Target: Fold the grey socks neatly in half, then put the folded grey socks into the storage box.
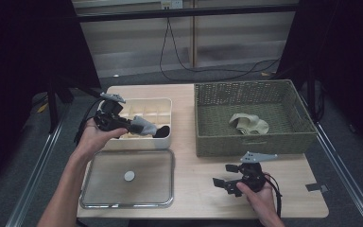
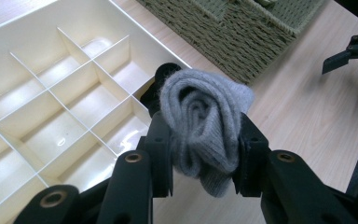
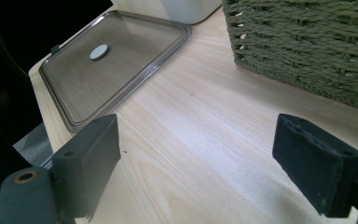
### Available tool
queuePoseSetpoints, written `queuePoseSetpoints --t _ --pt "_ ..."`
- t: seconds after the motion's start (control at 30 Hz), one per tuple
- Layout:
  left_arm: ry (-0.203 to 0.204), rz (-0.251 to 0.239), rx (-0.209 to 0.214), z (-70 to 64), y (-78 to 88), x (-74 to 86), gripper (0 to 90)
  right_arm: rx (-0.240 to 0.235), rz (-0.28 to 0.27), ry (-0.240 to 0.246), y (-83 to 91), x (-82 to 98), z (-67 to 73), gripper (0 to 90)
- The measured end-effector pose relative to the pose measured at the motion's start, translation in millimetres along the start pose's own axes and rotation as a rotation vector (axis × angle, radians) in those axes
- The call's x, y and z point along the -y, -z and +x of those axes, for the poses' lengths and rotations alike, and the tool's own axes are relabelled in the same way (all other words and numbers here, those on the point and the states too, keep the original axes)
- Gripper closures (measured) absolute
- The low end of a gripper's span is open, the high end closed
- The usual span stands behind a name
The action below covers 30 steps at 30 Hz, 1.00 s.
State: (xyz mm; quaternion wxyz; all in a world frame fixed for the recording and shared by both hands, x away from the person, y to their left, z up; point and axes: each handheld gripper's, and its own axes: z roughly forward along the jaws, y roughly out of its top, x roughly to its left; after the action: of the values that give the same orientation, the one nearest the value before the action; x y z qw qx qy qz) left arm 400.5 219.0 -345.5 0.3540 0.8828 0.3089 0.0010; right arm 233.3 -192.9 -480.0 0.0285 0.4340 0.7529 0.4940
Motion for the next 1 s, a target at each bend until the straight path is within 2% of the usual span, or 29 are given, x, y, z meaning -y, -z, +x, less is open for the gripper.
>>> queuePoseSetpoints --t 0.2,0.23,0.3,0.37,0.6,0.67,0.8,0.93,1.0 --pt "0.005 0.059 -0.033 10.7 -6.4 -5.9 64.8 0.002 0.002 0.005 -0.3 -0.6 -1.8 14.7" --pt "-0.016 0.085 -0.035 14.4 -6.3 -7.3 64.8 0.002 0.001 0.006 -0.6 -0.9 -2.5 14.7" --pt "-0.001 0.092 -0.039 18.2 -9.0 -8.5 64.8 0.004 0.001 0.002 -1.1 -0.9 -2.9 14.7" --pt "-0.009 0.119 -0.047 20.5 -9.8 -10.2 64.7 0.004 0.007 -0.005 -1.3 -0.3 -2.4 14.6" --pt "0.001 0.125 -0.072 26.4 -10.7 -16.8 64.4 0.002 0.009 0.005 -1.0 0.6 -1.7 14.7" --pt "0.008 0.14 -0.072 28.5 -12.9 -17.8 64.4 0.0 0.011 0.004 -0.8 0.7 -1.5 14.7" --pt "0.015 0.175 -0.098 33.4 -20.4 -19.2 64.5 -0.001 0.014 0.006 -1.1 0.5 -2.0 14.7" --pt "-0.008 0.214 -0.106 33.0 -28.8 -19.7 64.5 0.001 0.016 0.0 -0.5 0.5 -2.3 14.6" --pt "0.001 0.226 -0.125 34.1 -32.9 -19.9 64.7 0.0 0.014 0.004 -0.6 0.5 -2.2 14.6"
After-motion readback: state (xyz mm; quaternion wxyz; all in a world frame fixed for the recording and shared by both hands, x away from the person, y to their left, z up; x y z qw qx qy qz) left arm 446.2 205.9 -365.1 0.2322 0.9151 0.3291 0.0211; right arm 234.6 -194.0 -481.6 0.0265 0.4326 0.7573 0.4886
